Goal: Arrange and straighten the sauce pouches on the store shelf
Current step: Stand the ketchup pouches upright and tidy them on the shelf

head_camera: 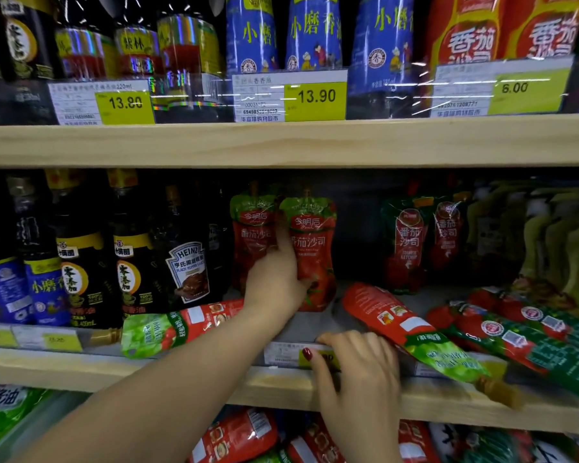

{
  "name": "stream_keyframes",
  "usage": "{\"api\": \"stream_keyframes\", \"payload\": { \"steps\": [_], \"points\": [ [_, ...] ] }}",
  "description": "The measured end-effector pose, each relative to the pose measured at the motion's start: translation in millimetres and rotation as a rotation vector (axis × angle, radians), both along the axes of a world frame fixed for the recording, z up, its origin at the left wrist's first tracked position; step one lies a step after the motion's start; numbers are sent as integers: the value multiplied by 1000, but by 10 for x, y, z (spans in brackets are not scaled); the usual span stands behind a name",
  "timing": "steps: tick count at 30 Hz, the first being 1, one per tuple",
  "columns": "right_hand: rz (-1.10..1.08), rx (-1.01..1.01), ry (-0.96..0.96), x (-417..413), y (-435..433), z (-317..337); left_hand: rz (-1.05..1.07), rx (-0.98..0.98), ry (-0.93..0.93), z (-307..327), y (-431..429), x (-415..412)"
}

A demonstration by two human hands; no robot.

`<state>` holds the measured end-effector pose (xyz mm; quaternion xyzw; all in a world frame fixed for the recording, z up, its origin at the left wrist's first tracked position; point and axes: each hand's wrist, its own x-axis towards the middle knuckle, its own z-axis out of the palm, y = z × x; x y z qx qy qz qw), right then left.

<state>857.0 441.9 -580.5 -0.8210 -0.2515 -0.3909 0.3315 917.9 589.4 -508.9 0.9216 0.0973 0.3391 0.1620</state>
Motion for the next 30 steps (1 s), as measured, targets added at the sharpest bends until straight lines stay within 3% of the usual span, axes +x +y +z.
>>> {"api": "stream_keyframes", "payload": {
  "steps": [4, 20, 30],
  "points": [
    [-12, 10, -37, 14, 11, -14, -7, 177, 57, 22, -62, -39],
    [-28, 27, -131, 65, 37, -79, -18, 107, 62, 20, -99, 202],
    [33, -13, -9, -23, -8, -22, -123, 71, 103, 116, -83, 14]
  ]
}}
